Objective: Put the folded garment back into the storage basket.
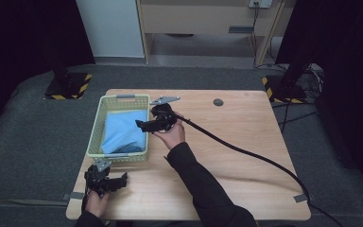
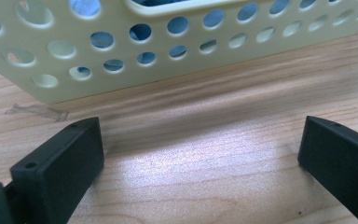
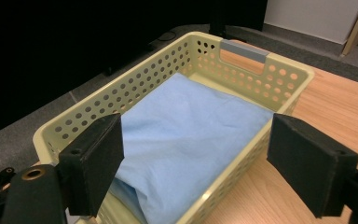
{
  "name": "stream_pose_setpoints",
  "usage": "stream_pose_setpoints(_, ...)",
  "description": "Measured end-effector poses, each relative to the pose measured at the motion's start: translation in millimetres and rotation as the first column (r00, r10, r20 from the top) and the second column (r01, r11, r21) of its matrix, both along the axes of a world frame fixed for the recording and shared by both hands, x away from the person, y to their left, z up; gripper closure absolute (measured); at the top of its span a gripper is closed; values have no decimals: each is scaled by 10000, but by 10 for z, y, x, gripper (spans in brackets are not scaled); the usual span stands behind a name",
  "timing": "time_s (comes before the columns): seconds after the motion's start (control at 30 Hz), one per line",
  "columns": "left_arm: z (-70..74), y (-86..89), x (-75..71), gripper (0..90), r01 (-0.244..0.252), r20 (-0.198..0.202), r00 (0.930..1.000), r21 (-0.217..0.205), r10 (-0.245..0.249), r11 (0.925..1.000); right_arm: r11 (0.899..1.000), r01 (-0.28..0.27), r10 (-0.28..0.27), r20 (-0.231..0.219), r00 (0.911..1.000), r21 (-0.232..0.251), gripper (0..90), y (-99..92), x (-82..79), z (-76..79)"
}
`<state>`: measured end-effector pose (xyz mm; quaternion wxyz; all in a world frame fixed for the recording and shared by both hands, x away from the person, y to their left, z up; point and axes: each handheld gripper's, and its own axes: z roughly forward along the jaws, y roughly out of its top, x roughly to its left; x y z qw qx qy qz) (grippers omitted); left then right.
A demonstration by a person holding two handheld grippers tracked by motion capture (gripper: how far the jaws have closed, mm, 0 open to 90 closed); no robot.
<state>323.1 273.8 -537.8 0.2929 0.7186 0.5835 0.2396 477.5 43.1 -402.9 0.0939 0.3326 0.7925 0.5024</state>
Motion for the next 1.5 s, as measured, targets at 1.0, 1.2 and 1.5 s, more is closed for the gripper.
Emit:
stream_pose_setpoints(1.0,0,0,0,0,-6,3,10000,-5,6,10000,9974,720,-713,866,9937,-47,105,-590,-243,167)
stream_pose_setpoints(1.2,0,0,0,0,-5,2,10000,-5,5,10000,9965,810,-782,1078,9911,-219,81,-664,-317,177)
stream_pose_setpoints(1.5,0,0,0,0,-5,2,10000,-5,5,10000,9968,801,-789,1167,9900,-61,76,-771,-420,176)
